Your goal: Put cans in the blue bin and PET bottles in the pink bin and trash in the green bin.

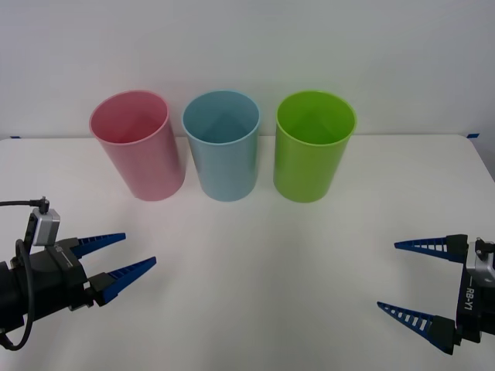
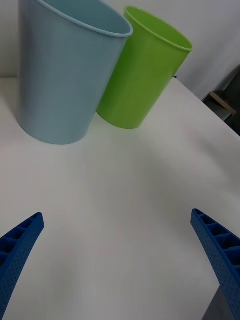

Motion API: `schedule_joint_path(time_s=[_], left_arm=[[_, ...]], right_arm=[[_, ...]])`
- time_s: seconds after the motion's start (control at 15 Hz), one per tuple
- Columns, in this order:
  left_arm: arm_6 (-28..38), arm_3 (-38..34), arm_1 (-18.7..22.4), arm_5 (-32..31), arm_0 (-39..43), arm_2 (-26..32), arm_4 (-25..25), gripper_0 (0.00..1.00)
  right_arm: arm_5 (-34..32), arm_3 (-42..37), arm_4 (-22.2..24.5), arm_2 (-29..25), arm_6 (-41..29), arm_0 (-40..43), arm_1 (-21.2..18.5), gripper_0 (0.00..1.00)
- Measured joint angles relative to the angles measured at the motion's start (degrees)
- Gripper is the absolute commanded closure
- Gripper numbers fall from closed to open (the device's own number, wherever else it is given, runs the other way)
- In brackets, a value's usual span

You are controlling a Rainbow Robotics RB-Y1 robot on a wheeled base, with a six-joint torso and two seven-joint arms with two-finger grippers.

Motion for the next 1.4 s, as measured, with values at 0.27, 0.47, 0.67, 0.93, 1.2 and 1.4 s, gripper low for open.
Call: schedule_joint_path(time_s=[0.27, 0.47, 0.67, 0.93, 1.2, 1.4], left_arm=[[-0.34, 0.01, 0.04, -0.03, 0.96, -0.77, -0.9, 0.0], [-0.7, 0.01, 0.01, -0.05, 0.83, -0.71, -2.06, 0.0], [-0.76, 0.01, 0.0, -0.05, 1.11, 0.47, -3.6, 0.0], [-1.03, 0.01, 0.06, -0.05, 1.93, 1.54, -4.64, 0.0], [-1.59, 0.01, 0.04, -0.05, 2.63, 2.17, -4.66, 0.0], [-1.71, 0.01, 0.0, -0.05, 2.58, 2.27, -4.61, 0.0]], right_arm=[[0.0, 0.0, 0.0, 0.0, 0.0, 0.0, 0.0, 0.0], [0.0, 0.0, 0.0, 0.0, 0.0, 0.0, 0.0, 0.0], [0.0, 0.0, 0.0, 0.0, 0.0, 0.0, 0.0, 0.0], [0.0, 0.0, 0.0, 0.0, 0.0, 0.0, 0.0, 0.0], [0.0, 0.0, 0.0, 0.0, 0.0, 0.0, 0.0, 0.0], [0.0, 0.0, 0.0, 0.0, 0.0, 0.0, 0.0, 0.0]])
